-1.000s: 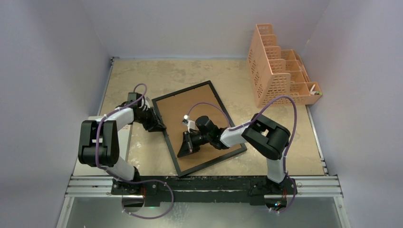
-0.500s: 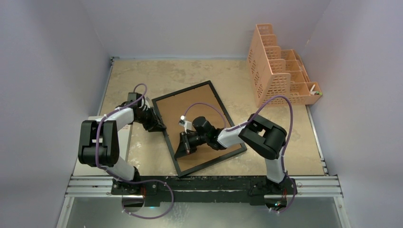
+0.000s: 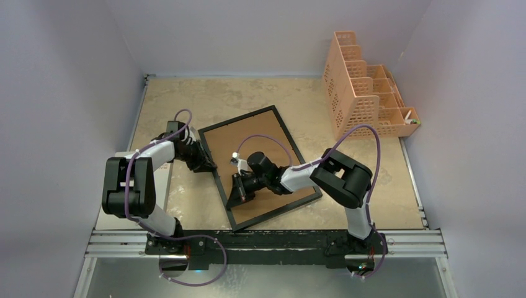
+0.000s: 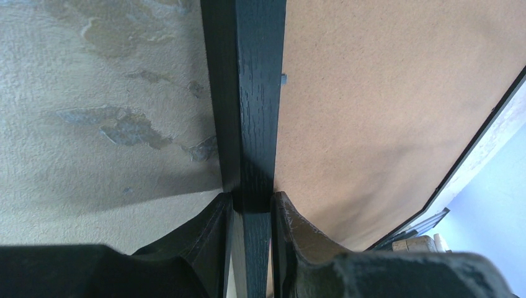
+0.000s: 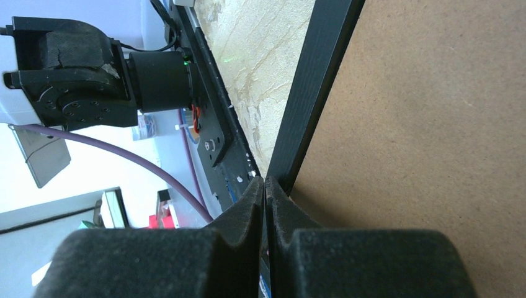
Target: Put the photo into the frame
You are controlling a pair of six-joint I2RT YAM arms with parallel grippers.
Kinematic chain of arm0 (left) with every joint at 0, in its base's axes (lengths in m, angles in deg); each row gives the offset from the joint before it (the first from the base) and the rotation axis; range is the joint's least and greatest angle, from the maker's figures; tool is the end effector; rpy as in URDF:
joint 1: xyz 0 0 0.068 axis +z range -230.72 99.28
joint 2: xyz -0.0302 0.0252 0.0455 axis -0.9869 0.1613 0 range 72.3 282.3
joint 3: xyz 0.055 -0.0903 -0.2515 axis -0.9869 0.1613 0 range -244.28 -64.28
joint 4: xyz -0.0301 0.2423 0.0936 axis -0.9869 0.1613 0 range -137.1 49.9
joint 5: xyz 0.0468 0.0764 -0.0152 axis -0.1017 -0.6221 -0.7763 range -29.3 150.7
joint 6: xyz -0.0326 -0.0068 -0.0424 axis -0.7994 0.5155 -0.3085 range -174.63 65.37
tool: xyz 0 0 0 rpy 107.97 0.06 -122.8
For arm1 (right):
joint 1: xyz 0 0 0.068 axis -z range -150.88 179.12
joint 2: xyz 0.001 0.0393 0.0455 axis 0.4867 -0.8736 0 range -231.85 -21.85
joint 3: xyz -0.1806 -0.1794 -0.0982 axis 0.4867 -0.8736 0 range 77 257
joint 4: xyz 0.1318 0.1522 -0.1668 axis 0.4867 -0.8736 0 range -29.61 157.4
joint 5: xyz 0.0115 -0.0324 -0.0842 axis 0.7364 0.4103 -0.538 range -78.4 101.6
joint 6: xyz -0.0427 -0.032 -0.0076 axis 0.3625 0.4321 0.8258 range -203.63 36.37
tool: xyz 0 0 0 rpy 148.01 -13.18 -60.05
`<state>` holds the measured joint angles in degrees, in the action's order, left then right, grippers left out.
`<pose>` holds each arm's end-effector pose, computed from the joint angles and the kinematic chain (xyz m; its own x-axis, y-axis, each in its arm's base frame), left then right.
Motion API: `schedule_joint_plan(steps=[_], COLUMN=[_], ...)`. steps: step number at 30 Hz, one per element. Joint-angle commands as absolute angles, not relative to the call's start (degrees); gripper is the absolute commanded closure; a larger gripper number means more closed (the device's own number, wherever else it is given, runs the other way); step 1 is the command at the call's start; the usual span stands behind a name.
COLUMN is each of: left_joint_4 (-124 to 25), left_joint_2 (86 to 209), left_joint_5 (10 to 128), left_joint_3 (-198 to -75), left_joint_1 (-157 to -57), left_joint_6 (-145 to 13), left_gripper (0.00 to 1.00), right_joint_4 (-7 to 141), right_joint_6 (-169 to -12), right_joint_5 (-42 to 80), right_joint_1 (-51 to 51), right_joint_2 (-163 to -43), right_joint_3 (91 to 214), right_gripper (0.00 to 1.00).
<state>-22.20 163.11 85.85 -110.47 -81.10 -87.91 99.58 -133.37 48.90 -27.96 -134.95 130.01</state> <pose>0.2774 -0.0170 0.1486 -0.8681 -0.4909 -0.0741 -0.3846 0.7594 -0.5248 0.1930 0.3376 0.1259 -0.8960 -0.2671 -0.3548 -0.4256 0.2886 0.8576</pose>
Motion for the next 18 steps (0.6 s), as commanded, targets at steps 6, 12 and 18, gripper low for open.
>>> schedule_joint_plan(steps=[6,12,18], left_joint_4=[-21.56,-20.92,-20.71], left_joint_2=[166.01,166.1,166.34], left_joint_5=[76.75,75.65,75.21], left_joint_3=[-108.14,-108.22,-108.32], left_joint_1=[-81.51,-81.58,-81.6], left_joint_6=[-85.53,-85.48,-85.48], left_gripper=[0.92,0.92,0.93], right_joint_4=[88.62,88.05,86.66], right_joint_6=[-128.77,-127.67,-125.98], right_joint_5=[44.19,44.12,43.33], right_joint_1=[-26.46,-25.04,-24.83], right_joint_2=[-138.23,-138.38,-138.76], right_joint_3=[128.26,127.46,127.83], right_gripper=[0.92,0.93,0.93])
